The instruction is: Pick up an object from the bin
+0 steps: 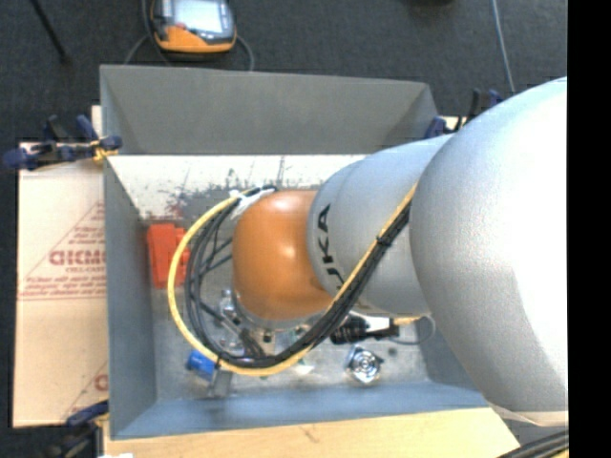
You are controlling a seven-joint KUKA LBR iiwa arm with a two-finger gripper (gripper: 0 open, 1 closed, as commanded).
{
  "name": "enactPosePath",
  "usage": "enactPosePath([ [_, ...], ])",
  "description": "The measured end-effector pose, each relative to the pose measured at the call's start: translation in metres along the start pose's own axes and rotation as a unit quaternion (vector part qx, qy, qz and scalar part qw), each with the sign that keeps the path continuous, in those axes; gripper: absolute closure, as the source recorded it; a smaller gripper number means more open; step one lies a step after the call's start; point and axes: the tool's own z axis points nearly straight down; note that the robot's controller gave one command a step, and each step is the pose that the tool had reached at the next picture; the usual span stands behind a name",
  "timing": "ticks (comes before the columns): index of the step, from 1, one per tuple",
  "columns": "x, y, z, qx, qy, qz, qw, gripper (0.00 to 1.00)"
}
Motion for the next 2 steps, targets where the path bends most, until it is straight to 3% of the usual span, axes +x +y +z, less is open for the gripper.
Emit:
enactPosePath([
  [1,-0.003,-0.006,0.031,0.001,-0.0001,0.006,1.0,0.0],
  [2,-0.003,0.001,0.06,-0.001,-0.0024,0.084,0.9964,0.0],
])
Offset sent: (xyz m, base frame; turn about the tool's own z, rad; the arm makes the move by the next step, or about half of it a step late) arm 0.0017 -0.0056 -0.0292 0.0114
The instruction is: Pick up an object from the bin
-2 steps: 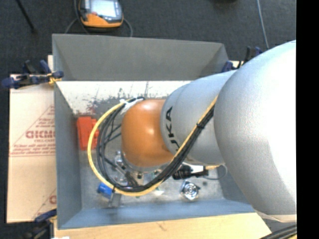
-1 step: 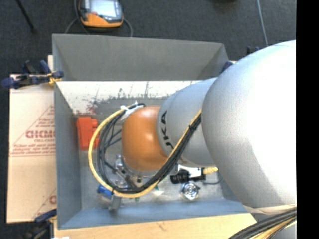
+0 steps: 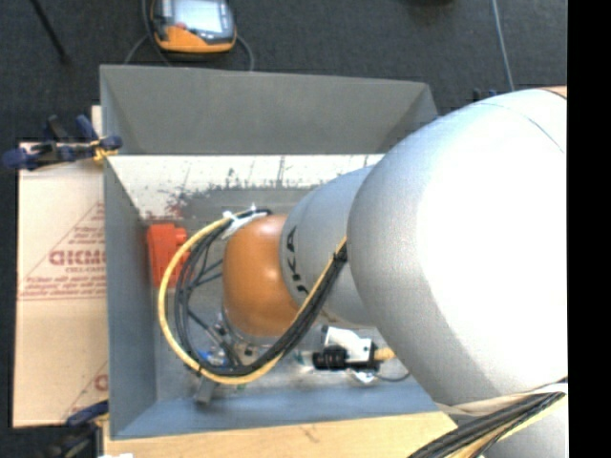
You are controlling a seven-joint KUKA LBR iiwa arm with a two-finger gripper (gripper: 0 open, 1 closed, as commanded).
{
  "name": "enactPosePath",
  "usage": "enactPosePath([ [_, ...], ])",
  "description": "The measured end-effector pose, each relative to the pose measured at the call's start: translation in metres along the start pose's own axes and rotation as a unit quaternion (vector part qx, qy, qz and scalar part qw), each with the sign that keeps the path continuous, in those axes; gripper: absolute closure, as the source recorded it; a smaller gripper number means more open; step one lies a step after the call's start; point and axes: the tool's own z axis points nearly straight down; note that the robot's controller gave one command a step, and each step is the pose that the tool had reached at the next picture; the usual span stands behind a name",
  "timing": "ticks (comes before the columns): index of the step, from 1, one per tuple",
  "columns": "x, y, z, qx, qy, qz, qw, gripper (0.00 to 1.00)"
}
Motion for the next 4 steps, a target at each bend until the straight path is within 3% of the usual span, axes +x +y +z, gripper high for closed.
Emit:
enactPosePath([
  [1,-0.001,0.0,0.0,0.0,-0.0002,0.001,1.0,0.0],
  [2,-0.001,0.0,0.0,0.0,0.0004,0.003,1.0,1.0],
  [4,-0.004,-0.001,-0.013,-0.001,-0.001,0.008,1.0,1.0],
])
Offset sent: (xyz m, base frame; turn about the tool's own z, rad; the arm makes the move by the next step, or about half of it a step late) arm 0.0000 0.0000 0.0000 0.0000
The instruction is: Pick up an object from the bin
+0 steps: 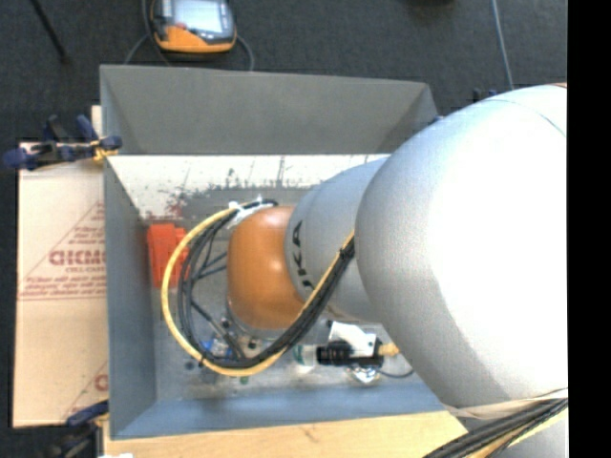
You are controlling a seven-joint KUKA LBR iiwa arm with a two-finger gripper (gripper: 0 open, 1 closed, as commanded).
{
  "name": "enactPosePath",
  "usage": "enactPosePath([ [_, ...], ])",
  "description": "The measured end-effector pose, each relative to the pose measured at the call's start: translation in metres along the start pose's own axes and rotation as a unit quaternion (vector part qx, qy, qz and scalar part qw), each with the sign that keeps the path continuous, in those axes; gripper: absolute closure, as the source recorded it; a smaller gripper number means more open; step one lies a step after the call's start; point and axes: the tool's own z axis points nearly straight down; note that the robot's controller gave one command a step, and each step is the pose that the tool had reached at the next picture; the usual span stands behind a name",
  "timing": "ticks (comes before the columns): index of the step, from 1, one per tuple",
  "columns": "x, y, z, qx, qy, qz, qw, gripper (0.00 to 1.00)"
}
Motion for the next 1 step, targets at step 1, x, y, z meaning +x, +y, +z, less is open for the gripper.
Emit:
enactPosePath([
  [1,-0.0031,0.001,-0.0978,-0.001,-0.0011,-0.001,1.0,1.0],
])
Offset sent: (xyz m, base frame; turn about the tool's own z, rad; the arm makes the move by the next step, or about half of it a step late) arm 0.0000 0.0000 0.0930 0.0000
